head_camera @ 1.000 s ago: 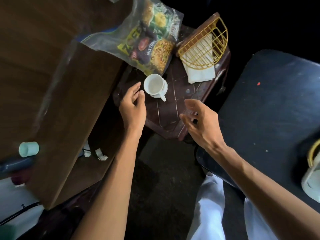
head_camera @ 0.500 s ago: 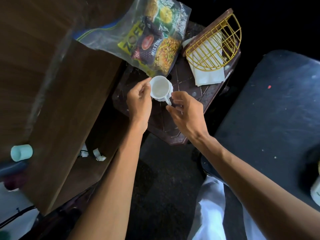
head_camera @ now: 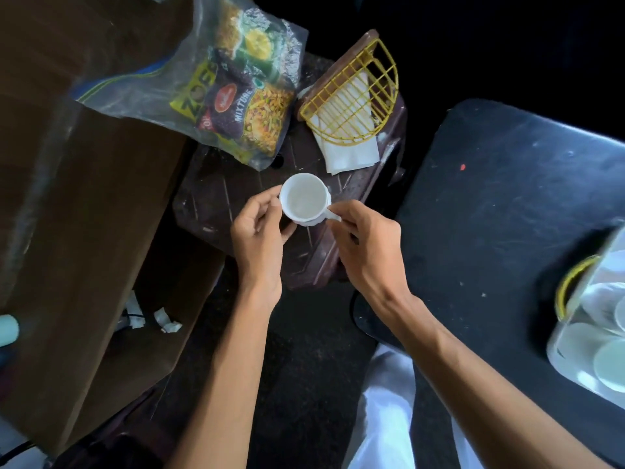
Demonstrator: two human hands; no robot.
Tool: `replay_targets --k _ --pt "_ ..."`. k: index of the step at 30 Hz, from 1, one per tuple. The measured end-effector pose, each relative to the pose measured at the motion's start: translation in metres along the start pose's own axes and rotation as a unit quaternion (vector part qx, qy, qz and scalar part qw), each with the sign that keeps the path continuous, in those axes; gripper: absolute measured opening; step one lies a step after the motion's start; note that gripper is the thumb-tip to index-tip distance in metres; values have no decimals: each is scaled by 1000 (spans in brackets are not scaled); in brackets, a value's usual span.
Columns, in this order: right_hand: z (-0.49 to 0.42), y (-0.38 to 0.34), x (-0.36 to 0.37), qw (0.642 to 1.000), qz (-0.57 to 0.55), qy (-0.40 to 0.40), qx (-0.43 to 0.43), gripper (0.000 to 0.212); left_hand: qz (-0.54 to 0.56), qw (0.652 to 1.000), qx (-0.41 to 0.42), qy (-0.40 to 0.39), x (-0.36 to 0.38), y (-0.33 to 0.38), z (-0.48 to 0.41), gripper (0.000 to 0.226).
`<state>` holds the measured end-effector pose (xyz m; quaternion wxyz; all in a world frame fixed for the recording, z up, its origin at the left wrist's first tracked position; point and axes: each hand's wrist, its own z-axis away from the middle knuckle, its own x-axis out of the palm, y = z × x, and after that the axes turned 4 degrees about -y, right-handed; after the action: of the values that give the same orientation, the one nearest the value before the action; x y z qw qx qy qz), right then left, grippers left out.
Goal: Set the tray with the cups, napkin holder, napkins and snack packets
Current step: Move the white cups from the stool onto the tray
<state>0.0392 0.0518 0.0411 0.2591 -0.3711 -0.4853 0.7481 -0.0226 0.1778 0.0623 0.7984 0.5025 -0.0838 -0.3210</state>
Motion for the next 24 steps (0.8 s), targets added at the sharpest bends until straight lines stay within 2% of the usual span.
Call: replay_targets --k 8,13,18,21,24 --pt "43 23 -91 997 16 71 3 6 40 997 -33 -52 69 -1 74 24" --pt "78 39 -166 992 54 112 -3 7 12 992 -21 -125 123 -2 120 17" --pt "118 63 -250 986 68 152 15 20 -19 975 -31 -221 188 -5 168 21" --pt "143 86 -297 978 82 189 26 11 -40 966 -30 -253 234 -11 198 21" --pt "163 109 -337 972 109 205 39 16 -73 960 -17 -271 277 -23 223 22"
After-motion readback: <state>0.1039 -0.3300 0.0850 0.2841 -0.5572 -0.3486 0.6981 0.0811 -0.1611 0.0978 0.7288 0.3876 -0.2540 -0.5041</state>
